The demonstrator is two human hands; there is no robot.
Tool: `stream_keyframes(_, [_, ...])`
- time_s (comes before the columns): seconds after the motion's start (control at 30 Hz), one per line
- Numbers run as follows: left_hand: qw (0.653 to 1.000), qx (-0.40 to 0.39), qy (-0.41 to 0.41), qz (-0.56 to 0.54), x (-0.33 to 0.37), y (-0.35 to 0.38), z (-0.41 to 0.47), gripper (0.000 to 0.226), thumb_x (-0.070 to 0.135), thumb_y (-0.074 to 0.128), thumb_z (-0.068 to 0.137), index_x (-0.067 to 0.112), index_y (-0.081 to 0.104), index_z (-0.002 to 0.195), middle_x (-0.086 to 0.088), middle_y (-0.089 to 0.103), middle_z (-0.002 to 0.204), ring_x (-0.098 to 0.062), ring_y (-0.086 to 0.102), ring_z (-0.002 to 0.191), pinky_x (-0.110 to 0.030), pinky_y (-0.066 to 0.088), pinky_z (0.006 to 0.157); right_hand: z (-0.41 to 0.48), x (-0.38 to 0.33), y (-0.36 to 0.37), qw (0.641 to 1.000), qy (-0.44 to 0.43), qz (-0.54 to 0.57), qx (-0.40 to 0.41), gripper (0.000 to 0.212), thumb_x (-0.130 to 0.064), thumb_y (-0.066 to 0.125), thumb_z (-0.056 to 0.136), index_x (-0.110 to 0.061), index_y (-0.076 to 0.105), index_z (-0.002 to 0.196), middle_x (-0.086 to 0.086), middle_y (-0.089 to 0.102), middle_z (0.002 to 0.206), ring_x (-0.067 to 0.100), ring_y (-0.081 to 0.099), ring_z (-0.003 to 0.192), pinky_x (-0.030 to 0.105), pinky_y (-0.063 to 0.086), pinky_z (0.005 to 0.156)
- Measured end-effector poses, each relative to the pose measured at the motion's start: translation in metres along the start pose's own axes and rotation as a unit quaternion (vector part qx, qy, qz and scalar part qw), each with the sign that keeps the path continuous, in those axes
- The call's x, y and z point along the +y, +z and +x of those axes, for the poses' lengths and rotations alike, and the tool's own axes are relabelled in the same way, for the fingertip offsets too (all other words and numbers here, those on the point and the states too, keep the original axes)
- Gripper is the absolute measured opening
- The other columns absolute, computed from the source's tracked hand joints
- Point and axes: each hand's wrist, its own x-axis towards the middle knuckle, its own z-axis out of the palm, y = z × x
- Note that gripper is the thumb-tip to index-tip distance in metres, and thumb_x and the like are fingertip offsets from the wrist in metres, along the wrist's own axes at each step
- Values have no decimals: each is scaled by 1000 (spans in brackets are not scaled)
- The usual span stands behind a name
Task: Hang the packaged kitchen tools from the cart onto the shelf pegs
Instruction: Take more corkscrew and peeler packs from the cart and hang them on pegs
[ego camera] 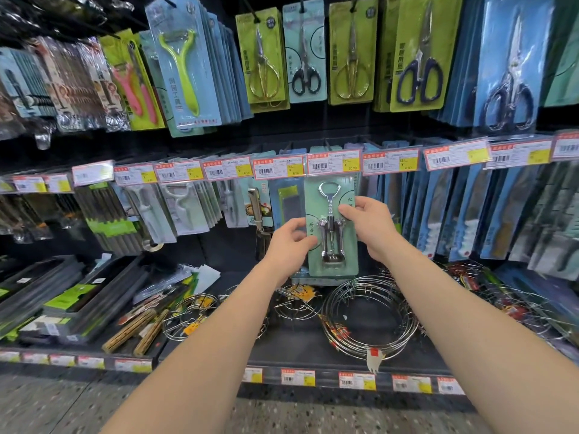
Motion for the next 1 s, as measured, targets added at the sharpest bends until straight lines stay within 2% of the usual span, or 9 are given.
stream_keyframes(0.1, [1000,2,-6,29,4,-2,7,36,11,67,97,18,60,132,-7,75,111,-18,72,102,-29,57,83,8,0,3,1000,22,-10,5,19,-15,65,96,-11,72,112,3,78,99,25,74,96,48,61,87])
stream_keyframes(0.23, [998,5,-21,64,6,-1,14,35,22,67,98,20,60,132,-7,71,115,-23,69,108,-41,55,98,14,3,5,1000,17,-15,9,21,-16,66,93,-12,73,113,1,78,100,22,73,97,49,59,90])
stream_keyframes(0.33, [997,-1,-23,75,3,2,14,34,26,68,97,19,60,130,-8,70,116,-24,68,108,-44,54,101,11,8,2,1000,15,-16,9,19,-16,67,92,-13,73,110,2,78,100,23,74,98,50,59,91])
stream_keyframes(0.47, [997,-4,-18,75,-2,3,13,34,26,67,98,17,60,130,-7,72,115,-24,69,107,-41,56,95,10,9,0,999,16,-29,4,18,-15,67,92,-14,73,109,2,78,102,23,73,99,50,58,93])
stream_keyframes(0.57, [998,-3,-9,67,-2,0,12,25,23,65,100,19,62,124,-4,74,111,-17,70,100,-30,54,80,11,8,2,999,12,-46,-1,18,-19,68,90,-17,74,107,1,78,100,23,73,98,51,58,91])
stream_keyframes(0.67, [998,9,5,69,-2,-3,10,23,23,64,100,22,63,123,0,75,109,-13,70,98,-29,53,80,12,6,6,998,4,-65,-3,20,-30,68,84,-21,75,101,-1,78,98,24,72,98,52,58,91])
stream_keyframes(0.83, [998,20,12,57,4,-2,9,25,22,63,101,21,63,126,0,75,109,-10,70,95,-23,51,71,13,4,9,999,6,-44,17,17,-24,67,88,-20,74,103,0,78,97,25,73,97,53,58,90])
stream_keyframes(0.93, [998,8,9,54,1,1,6,26,23,64,100,22,63,126,-1,76,110,-16,73,100,-31,57,81,10,12,4,998,5,-48,30,17,-22,66,91,-15,73,106,-2,76,96,25,71,96,46,58,90])
stream_keyframes(1.0, [998,-1,8,64,-1,3,3,28,23,64,100,22,63,128,0,77,109,-16,74,101,-35,60,87,10,17,1,997,13,-62,37,35,-23,66,94,-4,66,123,-4,67,98,20,62,95,35,52,86])
